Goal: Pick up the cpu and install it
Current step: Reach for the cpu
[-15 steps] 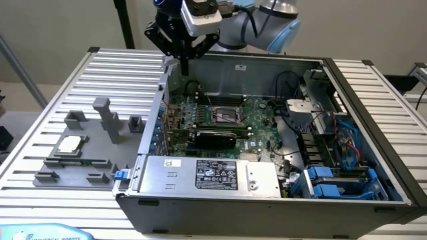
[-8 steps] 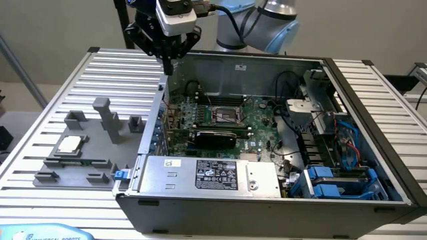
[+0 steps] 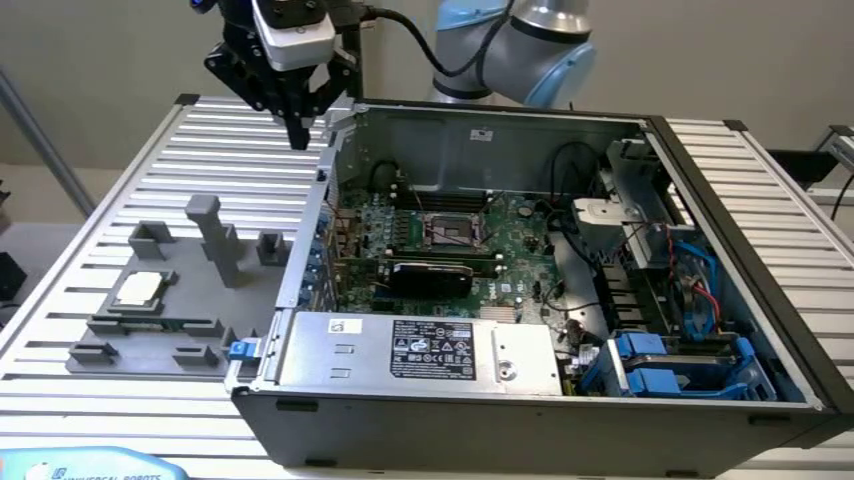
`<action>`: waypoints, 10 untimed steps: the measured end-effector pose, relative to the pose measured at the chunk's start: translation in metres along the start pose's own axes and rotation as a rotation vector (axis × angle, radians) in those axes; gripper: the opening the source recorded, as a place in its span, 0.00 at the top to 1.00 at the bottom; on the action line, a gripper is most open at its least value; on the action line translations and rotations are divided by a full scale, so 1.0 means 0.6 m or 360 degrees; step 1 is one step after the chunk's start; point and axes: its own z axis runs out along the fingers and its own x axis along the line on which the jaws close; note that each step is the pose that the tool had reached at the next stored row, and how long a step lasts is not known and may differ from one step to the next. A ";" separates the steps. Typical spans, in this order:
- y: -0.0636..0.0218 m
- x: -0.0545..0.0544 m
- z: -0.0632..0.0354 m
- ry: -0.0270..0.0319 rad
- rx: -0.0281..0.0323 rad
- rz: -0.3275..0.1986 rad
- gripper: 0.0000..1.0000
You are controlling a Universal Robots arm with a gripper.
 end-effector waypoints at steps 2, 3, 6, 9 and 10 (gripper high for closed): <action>-0.001 0.015 0.000 0.00000 -0.00001 0.0000 0.89; -0.002 0.023 -0.001 0.00000 0.00000 0.0000 0.89; -0.004 0.045 -0.001 0.00000 0.00000 0.0000 0.89; -0.006 0.067 -0.002 0.00001 0.00000 0.0000 0.89; -0.006 0.076 -0.002 0.00000 0.00000 0.0000 0.89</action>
